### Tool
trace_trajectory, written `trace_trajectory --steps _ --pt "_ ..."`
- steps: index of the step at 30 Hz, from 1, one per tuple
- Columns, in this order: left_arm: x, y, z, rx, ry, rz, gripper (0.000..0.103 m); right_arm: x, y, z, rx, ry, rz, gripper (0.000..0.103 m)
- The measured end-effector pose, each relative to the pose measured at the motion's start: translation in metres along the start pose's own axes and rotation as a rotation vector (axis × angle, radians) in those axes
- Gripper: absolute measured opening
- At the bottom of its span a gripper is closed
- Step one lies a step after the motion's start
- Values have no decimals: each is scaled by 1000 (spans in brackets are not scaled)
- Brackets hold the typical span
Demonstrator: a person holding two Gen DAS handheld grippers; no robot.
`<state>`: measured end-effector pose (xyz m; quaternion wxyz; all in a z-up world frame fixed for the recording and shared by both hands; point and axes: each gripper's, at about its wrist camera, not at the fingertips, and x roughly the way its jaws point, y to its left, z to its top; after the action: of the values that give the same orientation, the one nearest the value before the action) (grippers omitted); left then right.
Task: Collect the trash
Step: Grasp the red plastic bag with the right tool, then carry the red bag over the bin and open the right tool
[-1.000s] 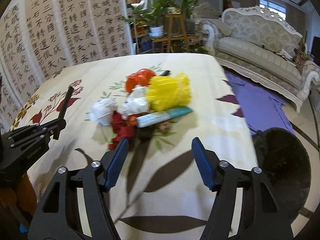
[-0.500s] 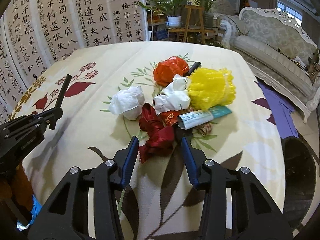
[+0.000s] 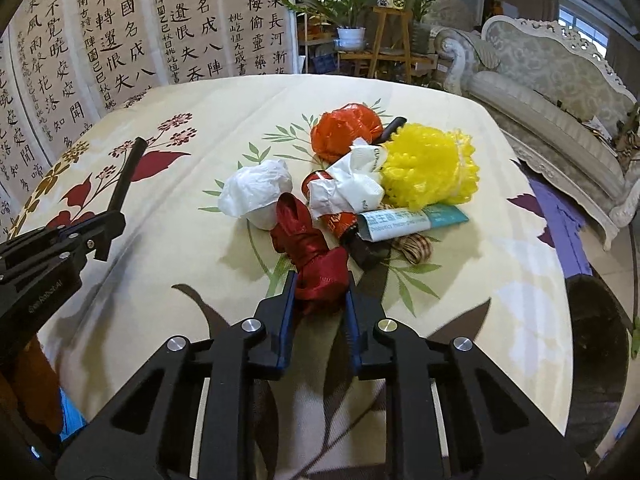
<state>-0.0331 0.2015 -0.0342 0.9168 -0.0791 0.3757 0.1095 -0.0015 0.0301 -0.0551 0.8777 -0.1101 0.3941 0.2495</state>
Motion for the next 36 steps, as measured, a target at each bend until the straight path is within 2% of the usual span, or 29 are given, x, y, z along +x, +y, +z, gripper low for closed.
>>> trace_trajectory --steps 7,15,28,36 --pt "-14 -29 -5 38 -22 -56 11 -30 -21 -11 55 -46 -28 21" --pt "-25 -76 -5 96 -46 -152 11 -66 -78 -34 183 -94 -140 21" --pt "-29 -200 -8 284 -47 -347 11 -110 -181 -86 401 -140 -375 21" --pt "-23 -265 -15 394 -23 -417 11 -114 -235 -113 504 -142 -428 21"
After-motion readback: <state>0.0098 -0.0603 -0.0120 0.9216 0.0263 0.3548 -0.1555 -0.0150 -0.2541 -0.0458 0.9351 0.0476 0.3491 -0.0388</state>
